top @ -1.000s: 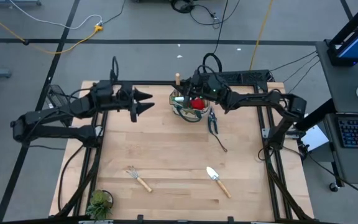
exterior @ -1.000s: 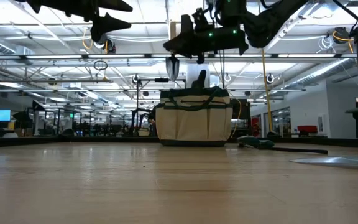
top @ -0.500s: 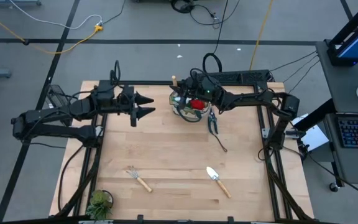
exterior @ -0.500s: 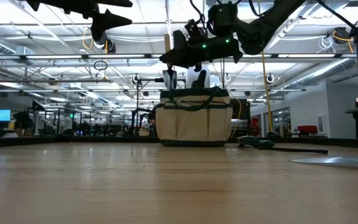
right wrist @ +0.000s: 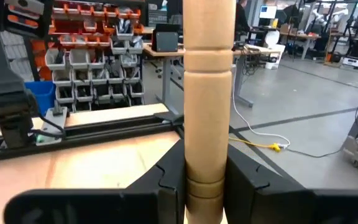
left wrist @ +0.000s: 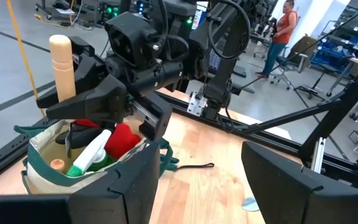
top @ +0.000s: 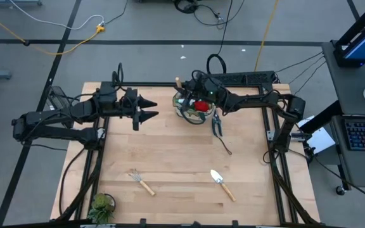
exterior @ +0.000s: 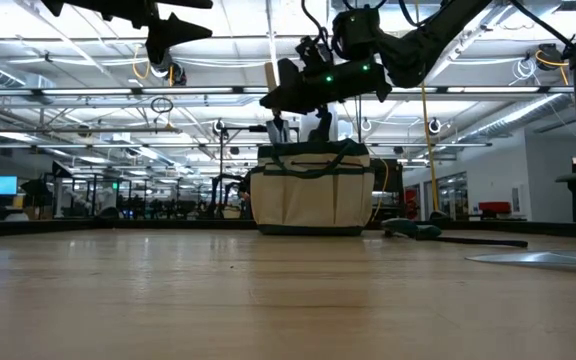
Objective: Pick & Place Garden tools in Gardening bag
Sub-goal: Put the top brown trowel into the green gardening bag
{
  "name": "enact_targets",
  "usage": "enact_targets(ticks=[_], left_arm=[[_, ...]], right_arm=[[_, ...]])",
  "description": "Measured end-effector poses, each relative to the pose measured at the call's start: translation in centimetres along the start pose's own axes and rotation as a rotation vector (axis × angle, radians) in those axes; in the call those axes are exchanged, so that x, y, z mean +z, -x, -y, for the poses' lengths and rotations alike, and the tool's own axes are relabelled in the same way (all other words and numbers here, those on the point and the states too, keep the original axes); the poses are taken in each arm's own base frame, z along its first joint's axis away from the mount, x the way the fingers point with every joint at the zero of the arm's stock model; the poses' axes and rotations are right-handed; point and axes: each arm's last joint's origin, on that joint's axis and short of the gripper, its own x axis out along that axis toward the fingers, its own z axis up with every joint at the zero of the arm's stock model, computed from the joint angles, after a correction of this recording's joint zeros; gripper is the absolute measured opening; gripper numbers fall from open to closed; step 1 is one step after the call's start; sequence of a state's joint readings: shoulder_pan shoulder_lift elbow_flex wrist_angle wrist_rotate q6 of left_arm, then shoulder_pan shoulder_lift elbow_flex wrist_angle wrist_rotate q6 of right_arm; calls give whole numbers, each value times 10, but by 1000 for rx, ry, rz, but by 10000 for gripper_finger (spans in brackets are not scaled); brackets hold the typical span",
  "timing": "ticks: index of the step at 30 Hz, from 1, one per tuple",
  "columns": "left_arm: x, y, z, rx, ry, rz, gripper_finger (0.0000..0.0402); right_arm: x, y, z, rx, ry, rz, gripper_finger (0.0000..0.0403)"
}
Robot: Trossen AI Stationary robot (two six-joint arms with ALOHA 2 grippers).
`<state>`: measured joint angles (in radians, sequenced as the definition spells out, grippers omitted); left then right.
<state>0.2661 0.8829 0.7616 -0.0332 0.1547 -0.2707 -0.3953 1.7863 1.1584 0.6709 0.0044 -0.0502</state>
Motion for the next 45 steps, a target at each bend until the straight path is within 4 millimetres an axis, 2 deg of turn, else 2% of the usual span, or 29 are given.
enact_targets(ticks=[25, 33, 45], left_arm=[[-4, -2, 14, -9, -15, -5, 234], [-5, -2, 18, -14, -18, -6, 234], [-7, -2, 24, 9, -18, 2, 234]], right_arm=[[-3, 0, 4, -33, -7, -33, 58], [6, 0, 2, -33, -23, 57, 58], [1, 0, 3, -74, 15, 1, 59]])
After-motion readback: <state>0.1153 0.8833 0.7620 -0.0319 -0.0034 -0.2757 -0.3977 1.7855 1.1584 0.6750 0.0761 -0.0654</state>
